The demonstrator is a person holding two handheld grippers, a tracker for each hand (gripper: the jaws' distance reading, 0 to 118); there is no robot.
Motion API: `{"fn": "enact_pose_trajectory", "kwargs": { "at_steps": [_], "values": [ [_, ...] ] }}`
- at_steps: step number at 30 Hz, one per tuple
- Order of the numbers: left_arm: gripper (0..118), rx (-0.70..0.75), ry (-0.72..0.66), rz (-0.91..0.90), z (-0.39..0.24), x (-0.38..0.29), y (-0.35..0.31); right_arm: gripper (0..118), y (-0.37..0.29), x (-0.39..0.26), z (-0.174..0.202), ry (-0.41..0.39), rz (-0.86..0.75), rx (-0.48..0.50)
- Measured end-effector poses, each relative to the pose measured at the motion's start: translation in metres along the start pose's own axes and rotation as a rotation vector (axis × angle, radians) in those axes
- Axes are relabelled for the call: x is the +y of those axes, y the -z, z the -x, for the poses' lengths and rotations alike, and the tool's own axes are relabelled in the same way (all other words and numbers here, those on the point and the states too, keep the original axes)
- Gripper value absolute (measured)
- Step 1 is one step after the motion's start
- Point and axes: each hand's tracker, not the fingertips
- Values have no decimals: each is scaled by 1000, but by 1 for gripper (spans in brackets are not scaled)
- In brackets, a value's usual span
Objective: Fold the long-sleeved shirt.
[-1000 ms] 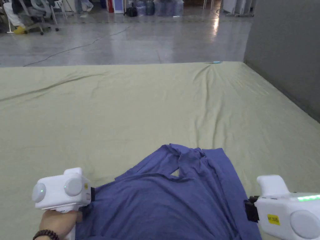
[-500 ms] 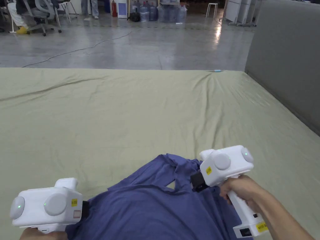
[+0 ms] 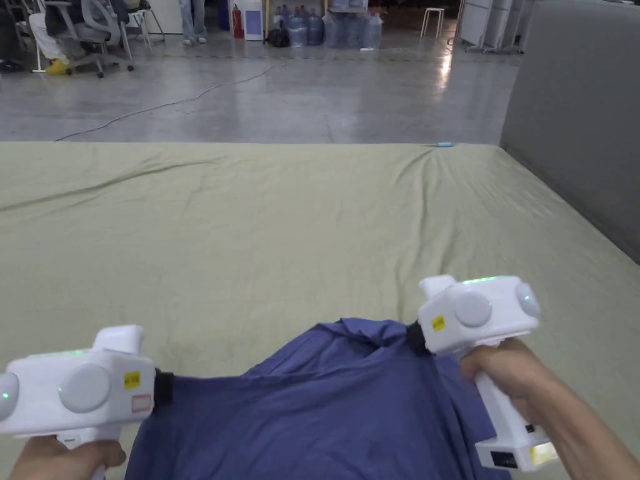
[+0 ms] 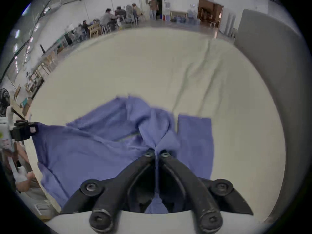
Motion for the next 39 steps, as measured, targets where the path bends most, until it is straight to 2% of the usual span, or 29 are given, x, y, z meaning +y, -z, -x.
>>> {"fn": "enact_pose_trajectory", "kwargs": {
  "at_steps": [3, 5, 9, 16, 20, 23, 26, 29, 33, 39],
  "values": [
    [2, -45, -32, -118, -6, 39, -39, 0, -60, 37, -3, -11, -122, 27],
    [2, -82, -27, -199, -11, 74, -67, 0, -100, 68, -2, -48, -214, 2],
    [2, -26, 34, -362, -25, 145, -118, 0, -171, 134, -1, -90, -341, -31],
    [2, 22, 63, -614, -49, 277, -218, 0, -285, 261, 4, -119, -561, -180],
    [2, 59, 65, -676, -62, 334, -259, 0, -337, 317, 8, -89, -701, -280],
    [2, 69, 113, -780, -67, 364, -276, 0, -367, 342, 7, -35, -805, -248],
    [2, 88, 90, -754, -73, 382, -281, 0, -375, 352, 10, -90, -816, -288],
    [2, 70, 64, -756, -72, 381, -270, 0, -362, 350, 10, -110, -788, -318],
    [2, 58, 51, -701, -83, 336, -240, 0, -324, 330, 1, -87, -732, -302],
    [2, 49, 50, -552, -70, 266, -145, 0, -225, 273, -18, -41, -595, -253]
  ]
}}
